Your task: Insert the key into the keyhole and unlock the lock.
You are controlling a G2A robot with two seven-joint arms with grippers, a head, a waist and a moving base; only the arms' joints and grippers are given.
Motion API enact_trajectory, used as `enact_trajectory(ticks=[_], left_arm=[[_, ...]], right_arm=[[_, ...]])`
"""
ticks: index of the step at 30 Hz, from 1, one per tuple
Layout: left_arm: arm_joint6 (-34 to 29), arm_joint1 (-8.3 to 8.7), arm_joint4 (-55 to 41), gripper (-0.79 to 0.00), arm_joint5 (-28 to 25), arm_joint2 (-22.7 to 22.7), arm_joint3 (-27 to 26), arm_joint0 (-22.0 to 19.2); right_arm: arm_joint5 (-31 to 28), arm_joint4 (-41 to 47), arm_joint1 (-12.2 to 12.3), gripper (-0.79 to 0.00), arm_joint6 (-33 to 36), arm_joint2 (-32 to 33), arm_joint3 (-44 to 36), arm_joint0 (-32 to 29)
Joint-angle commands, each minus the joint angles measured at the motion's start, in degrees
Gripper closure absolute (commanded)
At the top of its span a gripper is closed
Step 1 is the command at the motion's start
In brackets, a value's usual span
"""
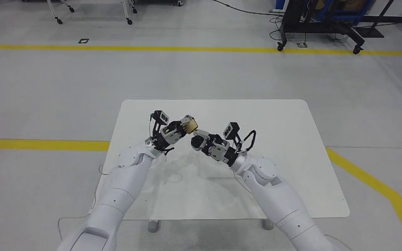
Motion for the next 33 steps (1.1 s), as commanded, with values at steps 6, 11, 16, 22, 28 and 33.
enact_trajectory(ticks=[6, 11, 16, 22, 28, 33], left_arm=[[-0.1, 0.11, 0.8, 0.000, 0.0, -0.1, -1.1, 0.6], [-0.2, 0.26, 1.3, 0.000, -0.1, -0.4, -1.5, 0.9], [-0.2, 0.36, 1.9, 0.000, -0.1, -0.5, -2.0, 1.2], [0.2, 0.47, 3.6, 0.000, -2.4, -0.5, -2.7, 1.5], [2.9, 0.55, 5.7, 0.000, -6.0, -0.8, -3.6, 2.1], [4.4, 0.62, 6.6, 0.000, -6.4, -0.9, -4.1, 2.4]], right_arm=[[-0.3, -0.3, 0.0, -0.139, -0.4, 0.1, -0.7, -0.4], [0.0, 0.0, 0.0, 0.000, -0.5, 0.3, -0.9, -0.4], [0.3, 2.4, -0.2, 0.000, 0.0, 0.6, -1.0, -0.8], [3.8, 14.0, -0.8, 0.000, 2.0, 0.9, -0.6, -1.6], [9.2, 24.7, -1.2, 0.000, 3.8, 2.2, 0.4, -1.6], [10.6, 23.0, -1.1, -0.154, 4.6, 2.2, 0.7, -1.2]])
